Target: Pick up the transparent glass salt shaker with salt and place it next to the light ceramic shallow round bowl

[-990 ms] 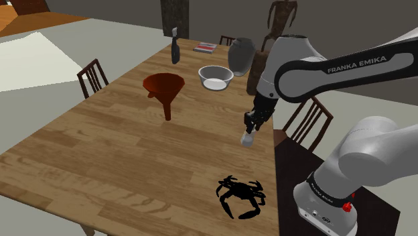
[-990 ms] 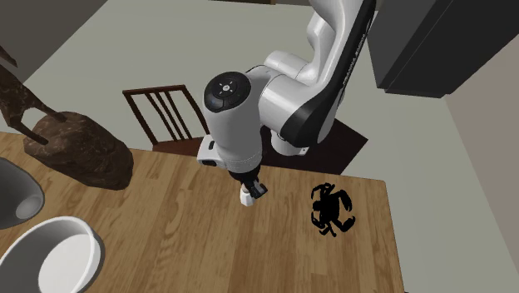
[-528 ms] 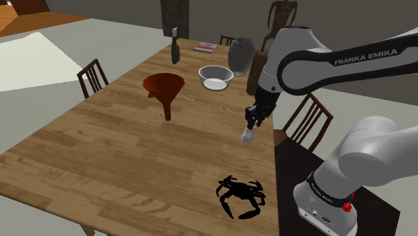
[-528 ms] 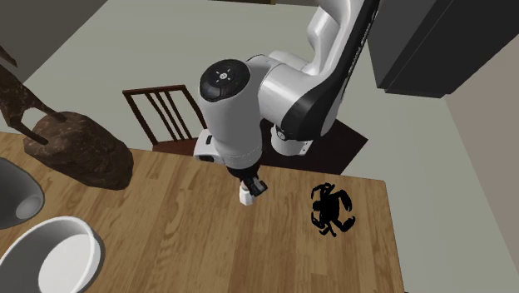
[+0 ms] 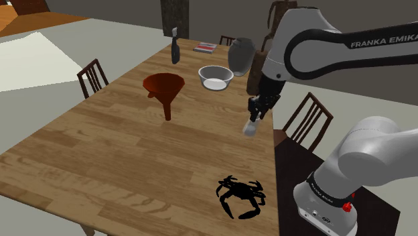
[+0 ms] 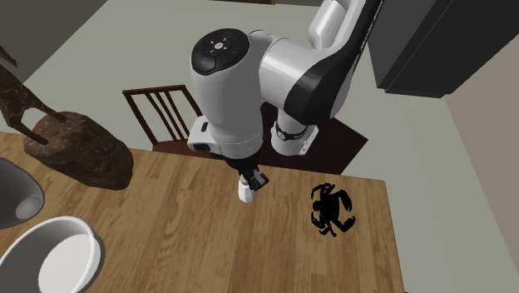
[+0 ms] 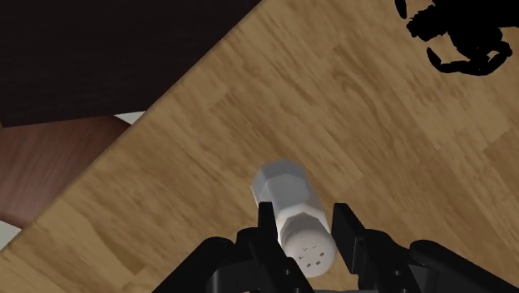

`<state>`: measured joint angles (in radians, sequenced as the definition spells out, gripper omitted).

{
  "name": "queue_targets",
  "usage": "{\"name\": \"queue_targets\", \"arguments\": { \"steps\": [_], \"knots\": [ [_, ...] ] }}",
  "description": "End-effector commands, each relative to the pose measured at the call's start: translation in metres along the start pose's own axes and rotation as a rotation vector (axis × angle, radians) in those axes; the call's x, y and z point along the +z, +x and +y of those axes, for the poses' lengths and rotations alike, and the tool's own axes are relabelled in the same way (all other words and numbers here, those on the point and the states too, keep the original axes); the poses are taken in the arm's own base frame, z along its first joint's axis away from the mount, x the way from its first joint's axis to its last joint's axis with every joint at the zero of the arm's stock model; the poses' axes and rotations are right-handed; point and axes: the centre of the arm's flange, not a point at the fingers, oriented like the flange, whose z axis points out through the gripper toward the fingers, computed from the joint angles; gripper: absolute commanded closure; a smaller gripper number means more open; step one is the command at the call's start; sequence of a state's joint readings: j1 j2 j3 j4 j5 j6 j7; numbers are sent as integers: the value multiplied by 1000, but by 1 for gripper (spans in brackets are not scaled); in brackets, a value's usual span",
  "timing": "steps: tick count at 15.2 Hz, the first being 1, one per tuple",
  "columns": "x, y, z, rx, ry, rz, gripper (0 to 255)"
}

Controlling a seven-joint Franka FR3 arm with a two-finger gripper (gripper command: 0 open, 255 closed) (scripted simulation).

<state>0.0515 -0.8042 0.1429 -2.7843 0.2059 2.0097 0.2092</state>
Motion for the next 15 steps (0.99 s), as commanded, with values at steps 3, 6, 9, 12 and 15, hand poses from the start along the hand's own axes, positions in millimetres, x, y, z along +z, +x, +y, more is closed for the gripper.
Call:
{"name": "queue_targets", "arguments": {
  "steps": [3, 6, 9, 12, 15],
  "knots": [
    [-20, 0, -1, 0, 0, 0, 255],
    [-36, 0, -2, 0, 0, 0, 255],
    [-52, 0, -4, 0, 0, 0, 255],
    [-68, 1, -5, 0, 0, 0, 255],
    [-83, 1, -6, 0, 0, 0, 255]
  ]
}}
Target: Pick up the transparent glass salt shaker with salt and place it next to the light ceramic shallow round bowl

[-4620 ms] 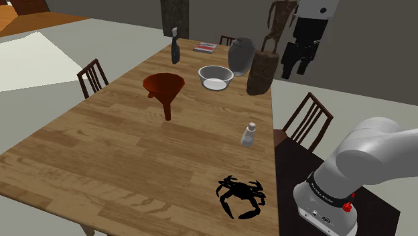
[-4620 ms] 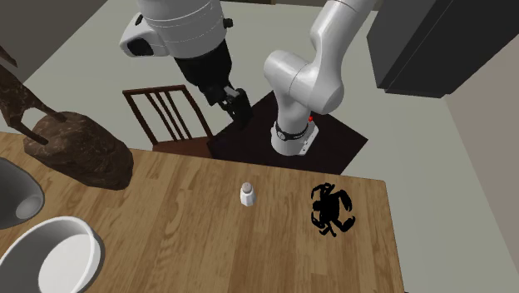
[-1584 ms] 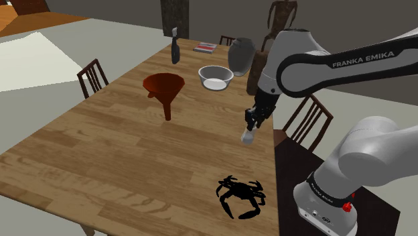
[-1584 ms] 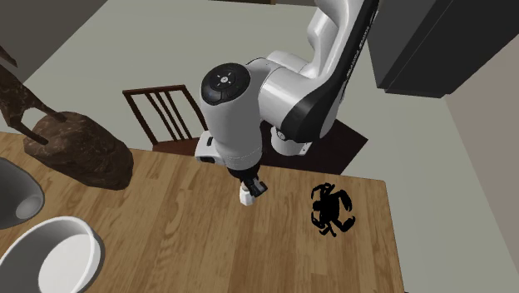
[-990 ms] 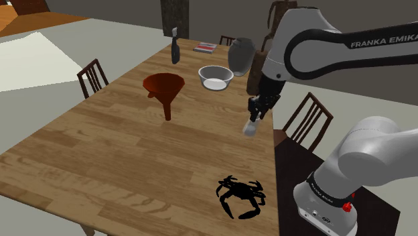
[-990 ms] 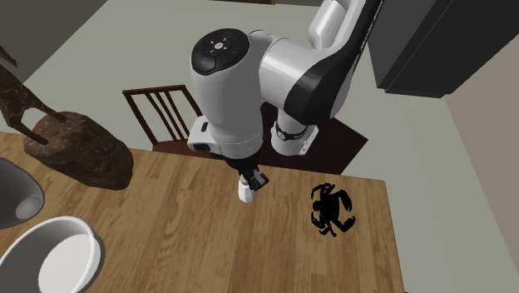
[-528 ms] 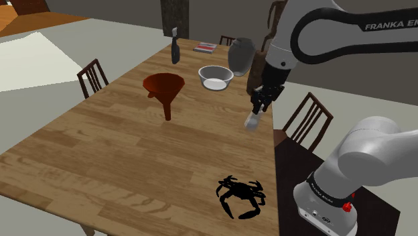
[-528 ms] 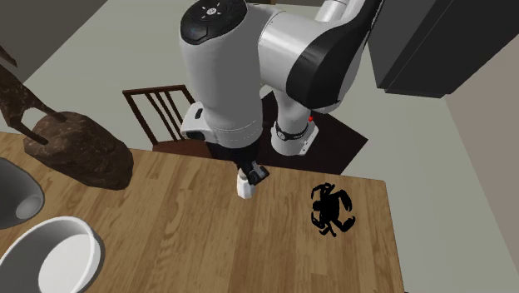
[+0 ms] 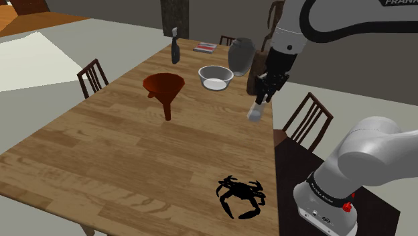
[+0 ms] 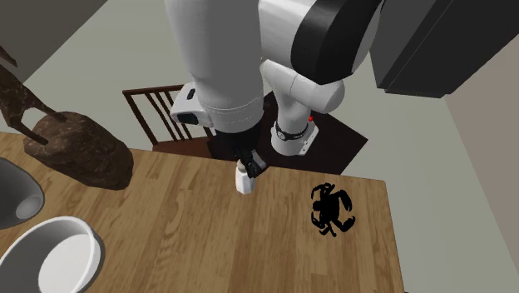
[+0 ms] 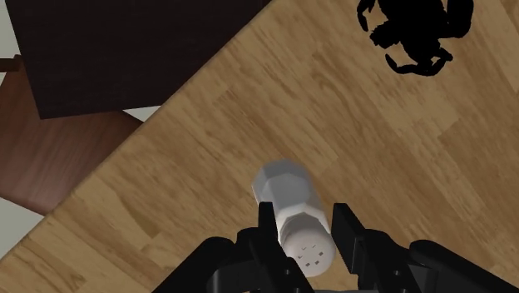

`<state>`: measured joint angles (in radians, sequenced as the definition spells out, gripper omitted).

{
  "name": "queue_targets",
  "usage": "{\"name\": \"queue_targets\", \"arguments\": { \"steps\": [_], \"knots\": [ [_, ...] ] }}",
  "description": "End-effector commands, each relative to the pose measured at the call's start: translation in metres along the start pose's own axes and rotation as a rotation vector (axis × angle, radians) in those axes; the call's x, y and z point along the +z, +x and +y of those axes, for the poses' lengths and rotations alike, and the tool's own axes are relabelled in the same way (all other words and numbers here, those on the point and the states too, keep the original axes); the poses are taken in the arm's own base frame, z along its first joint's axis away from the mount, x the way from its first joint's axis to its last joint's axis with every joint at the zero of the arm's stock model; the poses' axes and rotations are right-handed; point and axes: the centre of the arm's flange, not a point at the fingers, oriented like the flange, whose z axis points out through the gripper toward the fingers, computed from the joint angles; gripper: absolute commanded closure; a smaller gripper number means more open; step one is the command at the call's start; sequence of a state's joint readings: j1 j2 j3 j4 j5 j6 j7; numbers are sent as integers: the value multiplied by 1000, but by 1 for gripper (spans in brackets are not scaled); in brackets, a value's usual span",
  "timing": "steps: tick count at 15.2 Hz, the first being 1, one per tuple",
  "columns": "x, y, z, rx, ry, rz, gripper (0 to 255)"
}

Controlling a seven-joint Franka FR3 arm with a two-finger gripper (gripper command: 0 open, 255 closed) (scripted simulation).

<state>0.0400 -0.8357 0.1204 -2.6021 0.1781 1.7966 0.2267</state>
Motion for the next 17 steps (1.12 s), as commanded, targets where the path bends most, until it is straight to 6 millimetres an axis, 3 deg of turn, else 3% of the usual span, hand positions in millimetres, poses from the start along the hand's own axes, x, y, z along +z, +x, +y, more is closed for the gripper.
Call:
{"name": "queue_targets", "arguments": {
  "steps": [1, 7, 17],
  "knots": [
    [-11, 0, -1, 0, 0, 0, 255],
    [-38, 1, -3, 0, 0, 0, 255],
    [-42, 122, 48, 0, 0, 0, 255]
  ]
}}
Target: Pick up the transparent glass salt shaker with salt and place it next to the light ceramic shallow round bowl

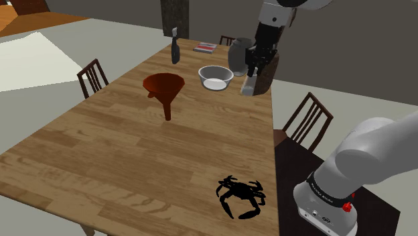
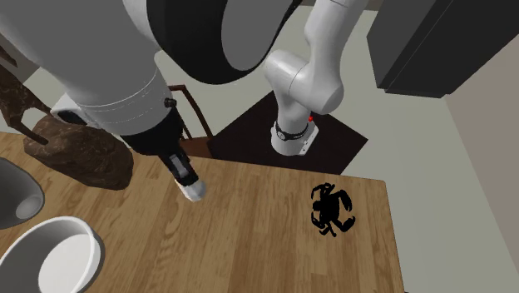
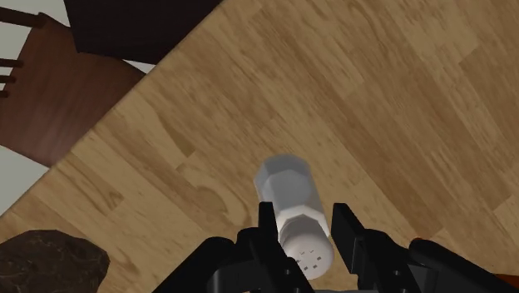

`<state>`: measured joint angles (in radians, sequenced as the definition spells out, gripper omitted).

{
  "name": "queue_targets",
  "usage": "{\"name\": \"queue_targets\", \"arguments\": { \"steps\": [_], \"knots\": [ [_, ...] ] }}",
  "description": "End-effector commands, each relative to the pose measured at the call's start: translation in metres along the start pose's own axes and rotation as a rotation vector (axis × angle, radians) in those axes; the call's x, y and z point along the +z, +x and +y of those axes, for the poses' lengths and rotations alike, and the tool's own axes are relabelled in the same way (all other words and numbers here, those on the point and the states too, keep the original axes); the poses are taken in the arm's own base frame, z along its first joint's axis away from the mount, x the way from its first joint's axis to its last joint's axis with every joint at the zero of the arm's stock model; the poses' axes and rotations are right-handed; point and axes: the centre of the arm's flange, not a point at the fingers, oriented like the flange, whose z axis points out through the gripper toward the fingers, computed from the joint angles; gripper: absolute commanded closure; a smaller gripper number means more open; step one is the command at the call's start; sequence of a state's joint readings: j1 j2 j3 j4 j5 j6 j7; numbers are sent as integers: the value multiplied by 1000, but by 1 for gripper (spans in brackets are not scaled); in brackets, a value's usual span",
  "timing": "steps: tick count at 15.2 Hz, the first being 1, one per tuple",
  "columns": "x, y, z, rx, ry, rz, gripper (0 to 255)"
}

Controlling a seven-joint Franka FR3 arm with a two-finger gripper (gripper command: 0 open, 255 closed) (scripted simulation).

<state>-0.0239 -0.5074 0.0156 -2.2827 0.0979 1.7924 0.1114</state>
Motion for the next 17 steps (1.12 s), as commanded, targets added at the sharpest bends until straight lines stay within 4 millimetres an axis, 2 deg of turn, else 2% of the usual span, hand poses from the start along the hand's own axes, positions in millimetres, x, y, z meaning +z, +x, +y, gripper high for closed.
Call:
{"name": "queue_targets", "arguments": {
  "steps": [1, 16, 17],
  "knots": [
    [1, 25, 10, 0, 0, 0, 255],
    [-6, 210, 87, 0, 0, 0, 255],
    [-1, 210, 88, 0, 0, 0, 255]
  ]
}}
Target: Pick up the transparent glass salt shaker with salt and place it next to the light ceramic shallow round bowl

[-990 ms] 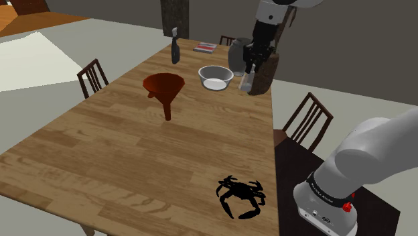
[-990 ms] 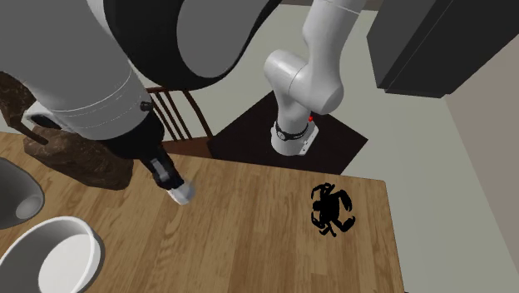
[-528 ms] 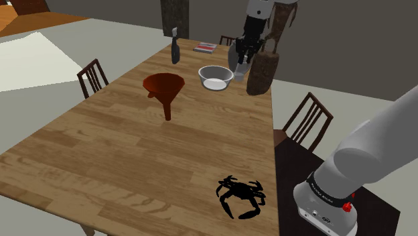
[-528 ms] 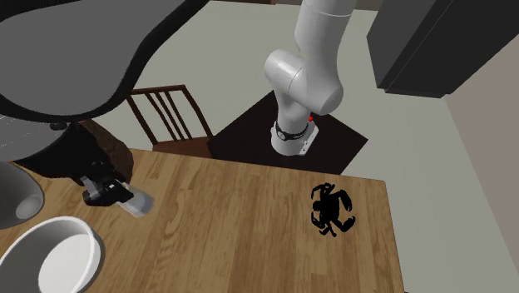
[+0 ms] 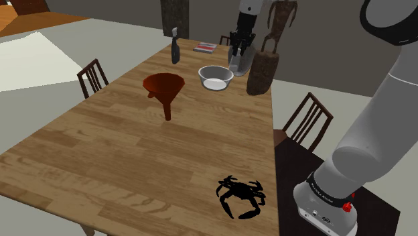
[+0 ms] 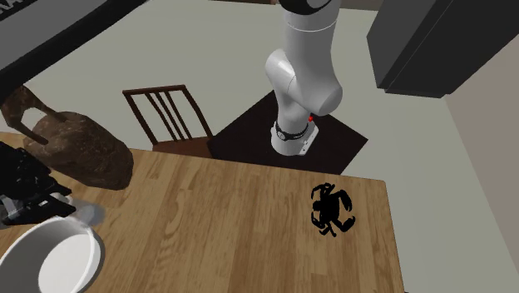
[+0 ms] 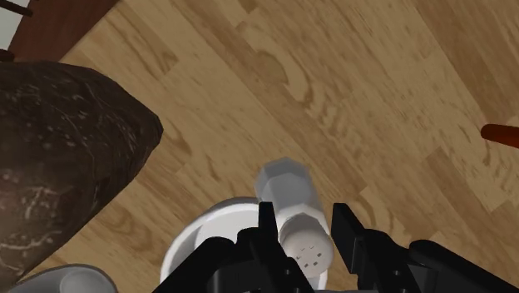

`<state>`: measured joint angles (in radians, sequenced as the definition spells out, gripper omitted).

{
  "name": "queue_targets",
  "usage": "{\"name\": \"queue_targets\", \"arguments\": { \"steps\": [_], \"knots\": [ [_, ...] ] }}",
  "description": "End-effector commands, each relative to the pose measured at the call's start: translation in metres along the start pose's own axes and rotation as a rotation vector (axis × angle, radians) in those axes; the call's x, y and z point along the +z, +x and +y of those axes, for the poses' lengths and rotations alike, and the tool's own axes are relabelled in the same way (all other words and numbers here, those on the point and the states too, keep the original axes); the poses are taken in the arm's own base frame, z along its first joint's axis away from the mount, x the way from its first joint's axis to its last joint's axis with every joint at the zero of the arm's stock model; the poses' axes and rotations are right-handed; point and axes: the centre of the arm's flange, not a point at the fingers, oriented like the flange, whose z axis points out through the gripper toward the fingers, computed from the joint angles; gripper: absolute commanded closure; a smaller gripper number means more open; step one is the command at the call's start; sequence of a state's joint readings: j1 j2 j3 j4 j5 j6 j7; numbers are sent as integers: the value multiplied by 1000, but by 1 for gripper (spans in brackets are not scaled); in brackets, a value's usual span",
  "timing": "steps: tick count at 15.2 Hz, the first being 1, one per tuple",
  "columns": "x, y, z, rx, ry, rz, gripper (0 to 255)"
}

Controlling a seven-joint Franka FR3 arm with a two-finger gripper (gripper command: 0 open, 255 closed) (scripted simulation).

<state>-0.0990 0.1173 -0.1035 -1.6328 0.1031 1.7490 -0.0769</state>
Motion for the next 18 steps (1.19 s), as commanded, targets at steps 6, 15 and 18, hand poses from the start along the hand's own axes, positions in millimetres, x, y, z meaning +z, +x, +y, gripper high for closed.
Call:
{"name": "queue_targets", "arguments": {
  "steps": [6, 15, 18],
  "knots": [
    [34, 7, 4, -1, 0, 1, 255],
    [81, 7, 8, -1, 0, 1, 255],
    [97, 7, 10, -1, 0, 1, 255]
  ]
}}
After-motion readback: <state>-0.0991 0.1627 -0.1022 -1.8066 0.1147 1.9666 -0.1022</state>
